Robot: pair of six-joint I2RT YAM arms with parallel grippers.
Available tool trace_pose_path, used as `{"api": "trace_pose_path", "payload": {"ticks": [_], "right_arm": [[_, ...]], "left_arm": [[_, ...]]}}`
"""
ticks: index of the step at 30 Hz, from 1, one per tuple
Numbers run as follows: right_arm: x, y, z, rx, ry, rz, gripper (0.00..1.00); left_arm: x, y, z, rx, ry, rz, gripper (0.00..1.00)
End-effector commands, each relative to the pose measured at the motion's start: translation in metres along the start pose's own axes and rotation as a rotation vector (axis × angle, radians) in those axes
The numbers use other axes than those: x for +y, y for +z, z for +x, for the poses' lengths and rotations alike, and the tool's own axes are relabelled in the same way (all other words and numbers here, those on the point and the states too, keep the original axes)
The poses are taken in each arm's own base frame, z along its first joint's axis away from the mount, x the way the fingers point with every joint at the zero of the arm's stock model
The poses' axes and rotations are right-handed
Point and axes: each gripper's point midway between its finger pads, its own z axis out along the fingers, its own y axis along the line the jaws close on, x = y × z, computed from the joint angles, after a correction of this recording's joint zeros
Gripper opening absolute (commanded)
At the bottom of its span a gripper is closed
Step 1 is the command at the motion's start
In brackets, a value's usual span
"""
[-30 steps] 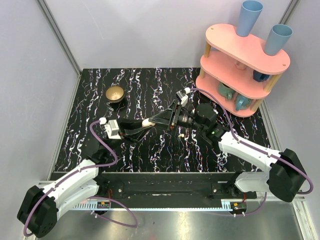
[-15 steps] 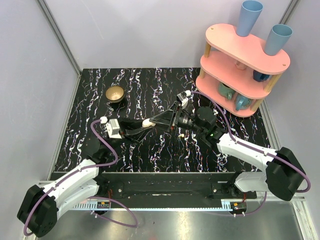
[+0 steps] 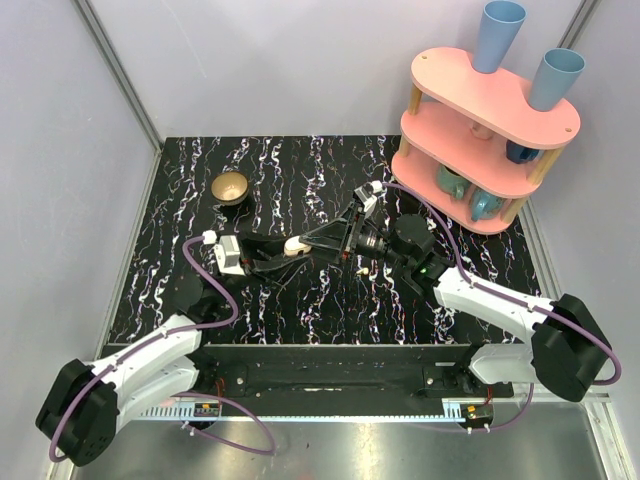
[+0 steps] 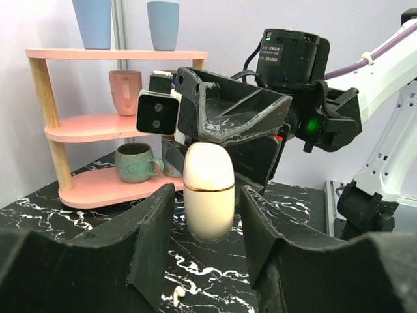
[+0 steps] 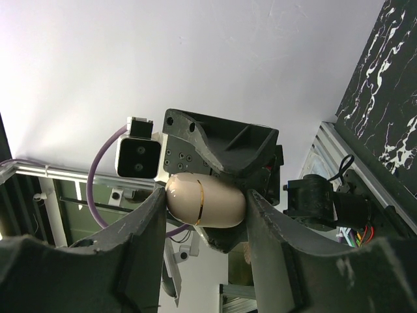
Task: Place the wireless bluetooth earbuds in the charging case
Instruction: Pass from the right arm to the left
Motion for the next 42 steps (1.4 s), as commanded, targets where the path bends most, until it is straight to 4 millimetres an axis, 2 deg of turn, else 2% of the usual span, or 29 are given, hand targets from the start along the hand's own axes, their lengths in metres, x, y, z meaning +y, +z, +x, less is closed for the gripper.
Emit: {"api": "trace_pose_path", "payload": {"ticks": [1, 6, 9, 17, 21, 24, 25, 26, 28, 29, 31, 32, 33, 34, 35, 36, 37, 39, 40, 42], "right_arm": [[0.011, 0.000, 0.001, -0.004, -0.013, -0.050, 0.25], [0.012, 0.000, 0.000, -0.007, -0.013, -0.052, 0.24], [0.011, 0.000, 0.000, -0.009, -0.014, -0.051, 0.24], [0.012, 0.000, 0.000, -0.011, -0.009, -0.057, 0.24], [0.012, -0.001, 0.000, -0.011, -0.011, -0.060, 0.24], [0.014, -0.002, 0.001, -0.011, -0.028, -0.072, 0.39], [0.018, -0.002, 0.001, -0.013, -0.043, -0.080, 0.51], [0.015, -0.003, 0.001, -0.015, -0.064, -0.068, 0.55], [0.024, -0.005, -0.002, -0.032, -0.106, -0.070, 0.64], [0.018, -0.006, -0.002, -0.036, -0.137, -0.036, 0.68], [0.029, -0.011, -0.006, -0.070, -0.189, -0.037, 0.71], [0.024, -0.013, -0.007, -0.074, -0.235, -0.003, 0.74], [0.035, -0.016, -0.010, -0.098, -0.276, -0.008, 0.75], [0.024, -0.019, -0.011, -0.099, -0.323, 0.053, 0.76], [0.024, -0.022, -0.013, -0.109, -0.354, 0.073, 0.77], [0.034, -0.026, -0.018, -0.139, -0.392, 0.074, 0.78], [0.027, -0.029, -0.018, -0.132, -0.451, 0.112, 0.78], [0.032, -0.034, -0.021, -0.140, -0.509, 0.135, 0.78], [0.024, -0.037, -0.020, -0.120, -0.546, 0.175, 0.78], [0.026, -0.037, -0.020, -0.101, -0.602, 0.192, 0.78]], "left_arm": [[-0.007, 0.009, -0.030, -0.111, 0.034, 0.035, 0.49], [-0.009, 0.012, -0.029, -0.110, 0.028, 0.044, 0.48], [-0.009, 0.012, -0.029, -0.113, 0.031, 0.043, 0.43], [-0.007, 0.014, -0.027, -0.096, 0.033, 0.037, 0.24], [-0.007, 0.016, -0.022, -0.069, 0.029, 0.039, 0.10], [-0.006, 0.017, -0.022, -0.061, 0.033, 0.034, 0.02], [-0.006, 0.017, -0.021, -0.058, 0.034, 0.032, 0.00], [-0.005, 0.017, -0.021, -0.056, 0.037, 0.029, 0.00], [-0.004, 0.017, -0.020, -0.044, 0.037, 0.022, 0.00], [-0.004, 0.016, -0.020, -0.038, 0.038, 0.020, 0.00], [-0.003, 0.015, -0.019, -0.030, 0.043, 0.013, 0.00], [-0.003, 0.015, -0.018, -0.025, 0.044, 0.008, 0.00], [-0.002, 0.015, -0.018, -0.023, 0.046, 0.004, 0.00], [-0.002, 0.014, -0.019, -0.024, 0.049, 0.001, 0.00], [-0.001, 0.015, -0.020, -0.023, 0.047, -0.004, 0.00], [-0.001, 0.014, -0.020, -0.019, 0.045, -0.007, 0.00], [0.000, 0.014, -0.020, -0.017, 0.043, -0.012, 0.00], [0.000, 0.015, -0.021, -0.012, 0.040, -0.014, 0.00], [0.001, 0.015, -0.021, -0.010, 0.037, -0.019, 0.00], [0.002, 0.016, -0.020, -0.002, 0.030, -0.025, 0.00]]}}
